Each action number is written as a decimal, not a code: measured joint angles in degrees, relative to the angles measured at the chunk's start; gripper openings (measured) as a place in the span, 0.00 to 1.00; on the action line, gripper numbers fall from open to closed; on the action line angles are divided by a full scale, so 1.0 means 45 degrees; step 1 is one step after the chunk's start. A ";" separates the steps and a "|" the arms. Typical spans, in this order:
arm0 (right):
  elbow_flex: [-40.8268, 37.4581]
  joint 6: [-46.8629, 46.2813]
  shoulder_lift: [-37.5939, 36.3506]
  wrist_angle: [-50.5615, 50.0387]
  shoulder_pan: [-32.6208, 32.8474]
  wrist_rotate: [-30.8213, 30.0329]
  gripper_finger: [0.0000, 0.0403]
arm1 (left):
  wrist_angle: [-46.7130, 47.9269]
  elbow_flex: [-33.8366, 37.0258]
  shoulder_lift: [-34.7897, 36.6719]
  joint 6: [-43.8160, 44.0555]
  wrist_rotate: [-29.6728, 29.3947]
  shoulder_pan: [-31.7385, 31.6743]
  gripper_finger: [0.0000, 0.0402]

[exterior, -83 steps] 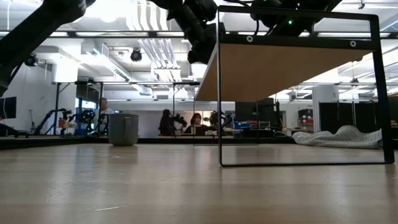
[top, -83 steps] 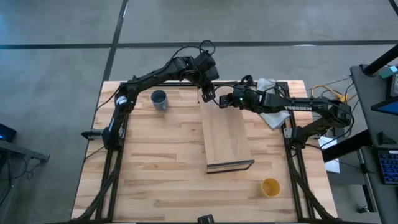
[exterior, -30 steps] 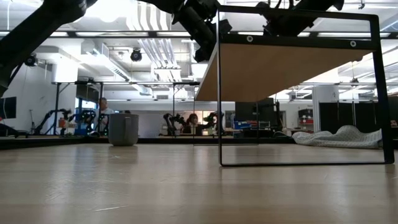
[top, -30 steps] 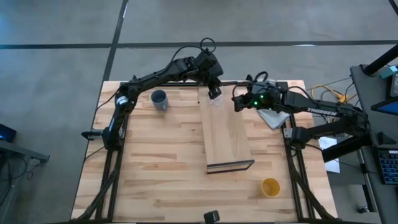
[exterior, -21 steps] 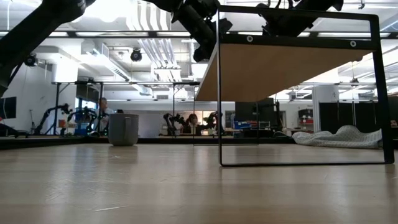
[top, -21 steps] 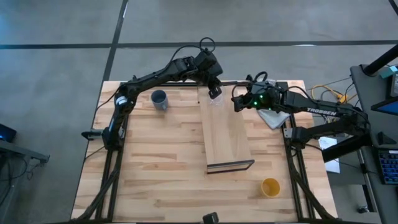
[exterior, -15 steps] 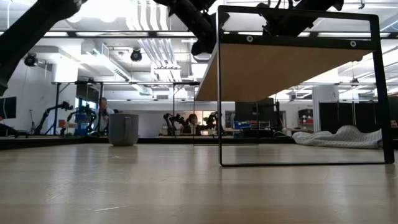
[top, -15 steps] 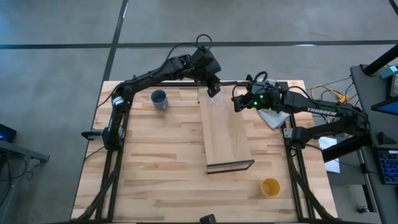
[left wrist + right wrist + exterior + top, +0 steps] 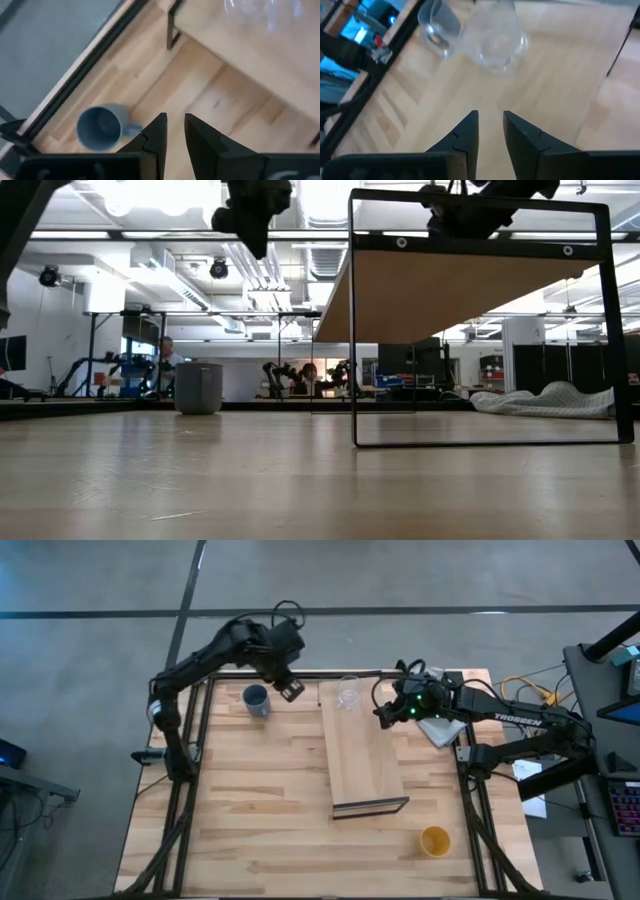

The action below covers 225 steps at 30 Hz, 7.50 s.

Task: Stack small to large cups/mugs on shelf
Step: Put the blue mug on the shelf

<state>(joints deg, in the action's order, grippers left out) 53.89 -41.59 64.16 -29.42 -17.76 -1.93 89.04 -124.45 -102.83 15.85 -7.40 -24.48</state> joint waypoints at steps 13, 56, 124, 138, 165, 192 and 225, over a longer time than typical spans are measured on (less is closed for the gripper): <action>0.0000 -0.0314 0.0000 -0.1207 0.0063 0.0222 0.18 | -0.0725 0.4989 0.1159 0.4135 -0.0121 -0.1164 0.13; 0.0000 0.0352 -0.0005 -0.2747 0.0083 0.0192 0.18 | -0.3866 0.6961 -0.0965 0.4408 0.0554 -0.3654 0.13; 0.0000 0.0400 -0.0005 -0.2718 0.0083 0.0090 0.18 | -0.2725 0.7365 -0.0555 -0.4160 0.1720 0.1240 0.00; 0.0000 0.0400 -0.0005 -0.2670 0.0083 0.0086 0.18 | -0.2663 0.3728 0.1452 -0.4924 0.0047 0.4718 0.00; 0.0390 0.0596 -0.0951 -0.0809 0.0223 0.1502 0.14 | -0.6683 0.2042 -0.0264 -0.7149 -0.0016 0.5463 0.00; 0.0466 0.0590 -0.0747 -0.0689 0.1151 0.1098 0.02 | -0.6971 0.1258 -0.1883 -0.4263 0.0913 0.5021 0.00; 0.0423 -0.0366 -0.0046 -0.0172 0.2016 0.0408 0.02 | -0.7270 0.1450 -0.2233 -0.3927 0.1568 0.5021 0.00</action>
<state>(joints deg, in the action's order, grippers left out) 55.79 -43.24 63.96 -30.19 -8.69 -0.09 56.33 -117.93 -112.88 -1.83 -0.34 -1.89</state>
